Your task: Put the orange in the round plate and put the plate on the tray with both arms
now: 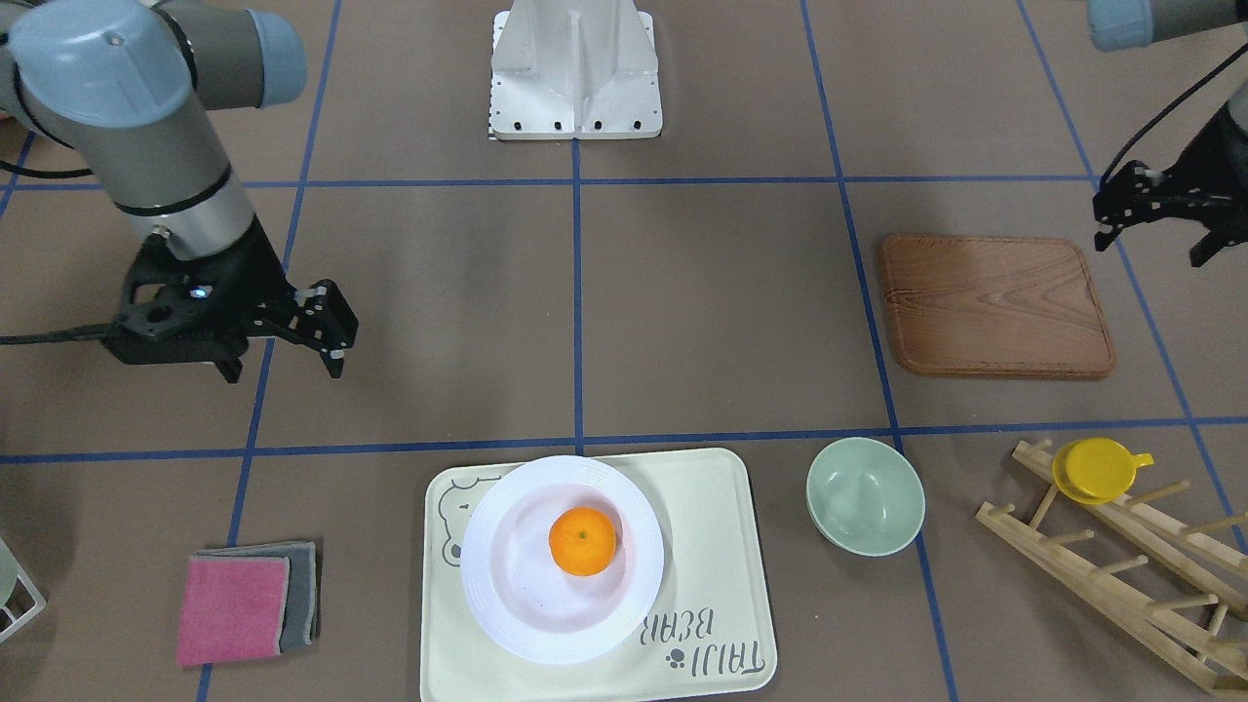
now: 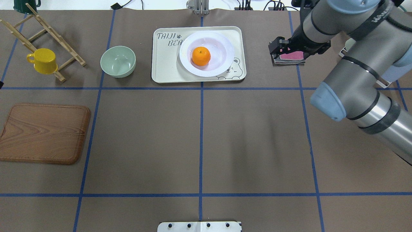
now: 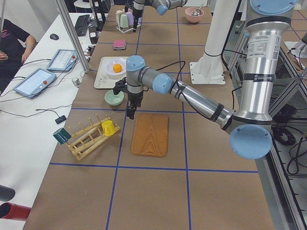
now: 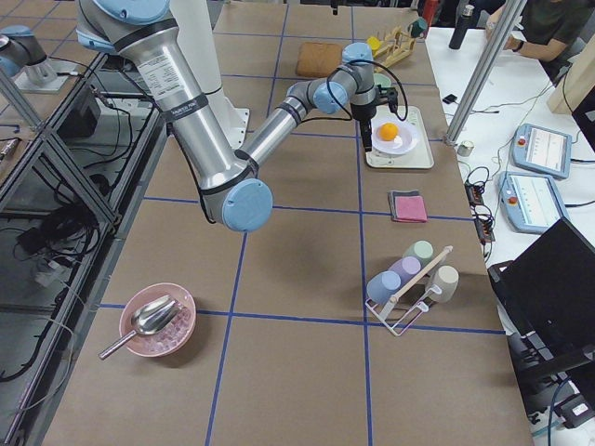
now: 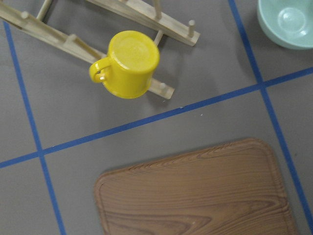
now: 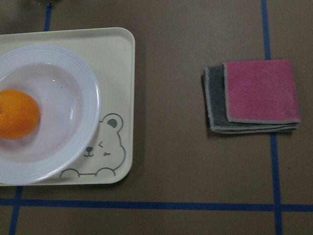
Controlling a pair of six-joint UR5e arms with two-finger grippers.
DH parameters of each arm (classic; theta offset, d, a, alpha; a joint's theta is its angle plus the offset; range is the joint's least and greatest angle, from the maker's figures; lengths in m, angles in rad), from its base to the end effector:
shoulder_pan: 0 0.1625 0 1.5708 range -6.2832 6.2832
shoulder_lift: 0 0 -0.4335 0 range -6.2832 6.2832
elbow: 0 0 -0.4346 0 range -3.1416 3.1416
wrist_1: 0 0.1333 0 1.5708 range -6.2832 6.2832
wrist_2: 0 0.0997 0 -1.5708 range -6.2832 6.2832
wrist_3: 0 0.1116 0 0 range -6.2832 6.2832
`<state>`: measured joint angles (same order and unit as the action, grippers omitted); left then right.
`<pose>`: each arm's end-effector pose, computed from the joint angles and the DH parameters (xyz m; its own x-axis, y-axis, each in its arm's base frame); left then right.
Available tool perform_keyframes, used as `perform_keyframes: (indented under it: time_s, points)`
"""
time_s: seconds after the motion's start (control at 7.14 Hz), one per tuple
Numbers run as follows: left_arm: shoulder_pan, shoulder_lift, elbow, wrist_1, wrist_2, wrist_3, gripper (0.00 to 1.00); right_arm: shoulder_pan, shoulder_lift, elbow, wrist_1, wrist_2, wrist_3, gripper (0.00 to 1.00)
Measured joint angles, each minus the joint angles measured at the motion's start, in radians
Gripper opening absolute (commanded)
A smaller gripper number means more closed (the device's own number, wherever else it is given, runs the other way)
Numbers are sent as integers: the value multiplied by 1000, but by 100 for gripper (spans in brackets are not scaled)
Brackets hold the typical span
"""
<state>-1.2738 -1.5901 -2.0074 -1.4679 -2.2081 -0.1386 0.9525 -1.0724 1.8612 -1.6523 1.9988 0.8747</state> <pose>0.0891 -0.5198 0.4543 0.7395 0.3038 -0.6007 -0.1741 0.9483 0.2653 -0.3089 -0.5844 0.2473 0.7132 -0.0038 0.7009 -0.1664 0.9705 0.1746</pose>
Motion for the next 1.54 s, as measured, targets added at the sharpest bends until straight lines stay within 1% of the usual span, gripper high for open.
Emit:
perform_keyframes:
  time_s: [0.14,0.28,0.42,0.56,0.84,1.12,1.26,1.54]
  points:
    - [-49,41,17,-1,-9,74,98,64,-62,36,-23,69,-81,100]
    - [-93,70,45,-5,-13,140,98,133,-144,56,-30,148,-221,100]
    - [-129,84,81,-9,-18,188,98,197,-226,62,-31,206,-372,100]
    - [-152,99,117,-19,-31,215,98,250,-298,59,-31,239,-486,100]
    - [-172,154,171,-104,-55,231,98,318,-414,53,-26,263,-607,100]
    - [-182,201,191,-173,-58,233,98,389,-509,36,-24,282,-741,100]
    - [-186,212,194,-186,-58,233,98,408,-534,29,-23,286,-769,100]
    - [-189,218,195,-193,-58,232,98,418,-547,25,-23,291,-783,100]
